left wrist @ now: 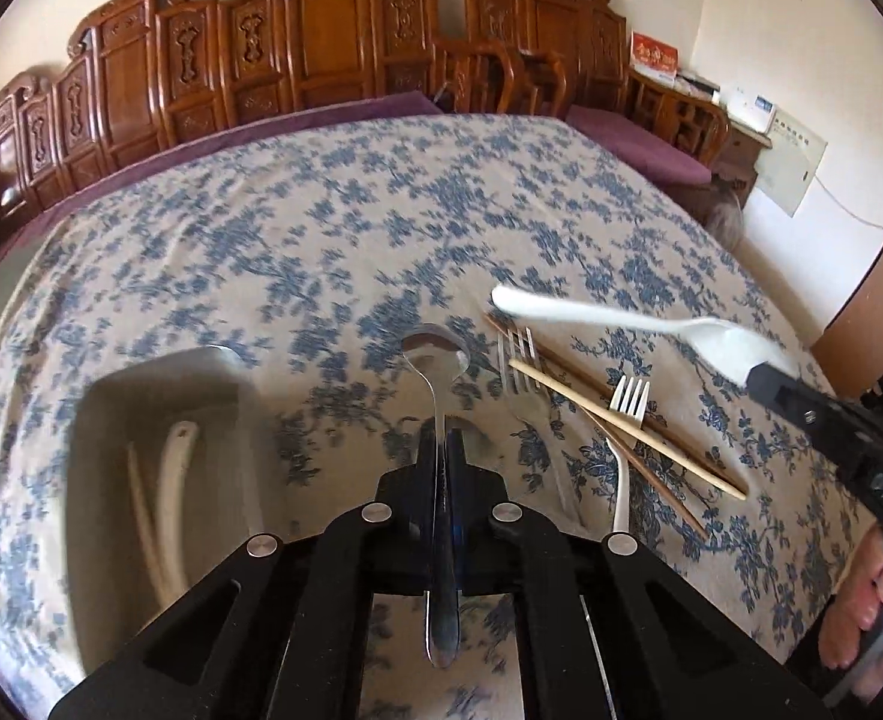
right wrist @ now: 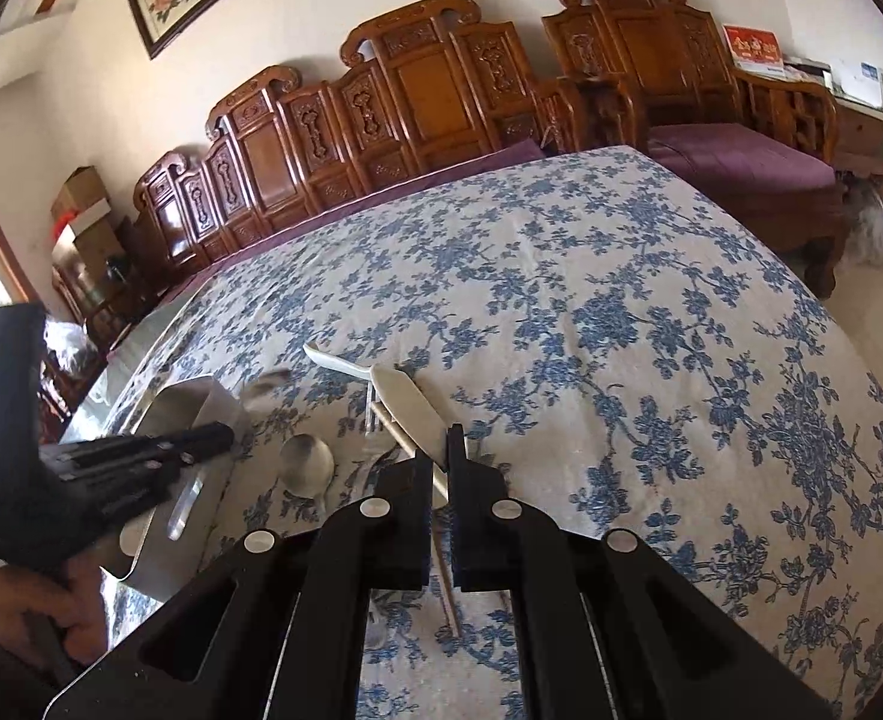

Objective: Organize utensils
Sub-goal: 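Grasp a metal spoon with the left tool while the right tool lifts the white spoon, then drop the metal spoon into the grey tray with the left tool while right holds white spoon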

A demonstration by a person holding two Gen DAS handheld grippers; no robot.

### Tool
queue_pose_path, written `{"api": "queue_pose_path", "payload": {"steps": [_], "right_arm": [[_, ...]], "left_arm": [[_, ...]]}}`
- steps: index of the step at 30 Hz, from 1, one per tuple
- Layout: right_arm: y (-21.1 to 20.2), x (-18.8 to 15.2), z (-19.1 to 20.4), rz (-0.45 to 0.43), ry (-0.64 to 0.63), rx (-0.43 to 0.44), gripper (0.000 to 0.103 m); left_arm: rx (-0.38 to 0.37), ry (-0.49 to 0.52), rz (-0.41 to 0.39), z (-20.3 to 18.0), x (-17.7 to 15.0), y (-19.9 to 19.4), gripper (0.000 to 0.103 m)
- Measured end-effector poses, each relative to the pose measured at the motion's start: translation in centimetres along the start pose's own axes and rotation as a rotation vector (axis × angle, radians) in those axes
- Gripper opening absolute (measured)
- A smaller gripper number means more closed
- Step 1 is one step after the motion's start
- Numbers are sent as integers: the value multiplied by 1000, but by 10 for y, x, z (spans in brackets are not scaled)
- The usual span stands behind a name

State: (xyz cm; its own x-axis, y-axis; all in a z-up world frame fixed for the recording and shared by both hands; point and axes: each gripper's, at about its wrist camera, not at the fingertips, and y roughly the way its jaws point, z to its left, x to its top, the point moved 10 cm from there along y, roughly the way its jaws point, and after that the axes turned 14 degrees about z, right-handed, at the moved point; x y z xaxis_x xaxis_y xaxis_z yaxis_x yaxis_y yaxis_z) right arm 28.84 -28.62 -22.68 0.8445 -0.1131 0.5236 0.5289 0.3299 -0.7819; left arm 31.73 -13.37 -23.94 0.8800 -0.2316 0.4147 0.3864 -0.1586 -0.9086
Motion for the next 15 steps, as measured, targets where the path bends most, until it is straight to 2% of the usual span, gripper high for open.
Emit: {"api": "queue_pose_path", "payload": {"steps": [10,15], "right_arm": [[-2,-6,44,-17,-101,-2,5],[2,-9,56,-10,-132,-7,5]], "left_arm": [[53,-11,-56,46,-13,-44,3],[78,-26,-60,68,-21,-48,3]]}}
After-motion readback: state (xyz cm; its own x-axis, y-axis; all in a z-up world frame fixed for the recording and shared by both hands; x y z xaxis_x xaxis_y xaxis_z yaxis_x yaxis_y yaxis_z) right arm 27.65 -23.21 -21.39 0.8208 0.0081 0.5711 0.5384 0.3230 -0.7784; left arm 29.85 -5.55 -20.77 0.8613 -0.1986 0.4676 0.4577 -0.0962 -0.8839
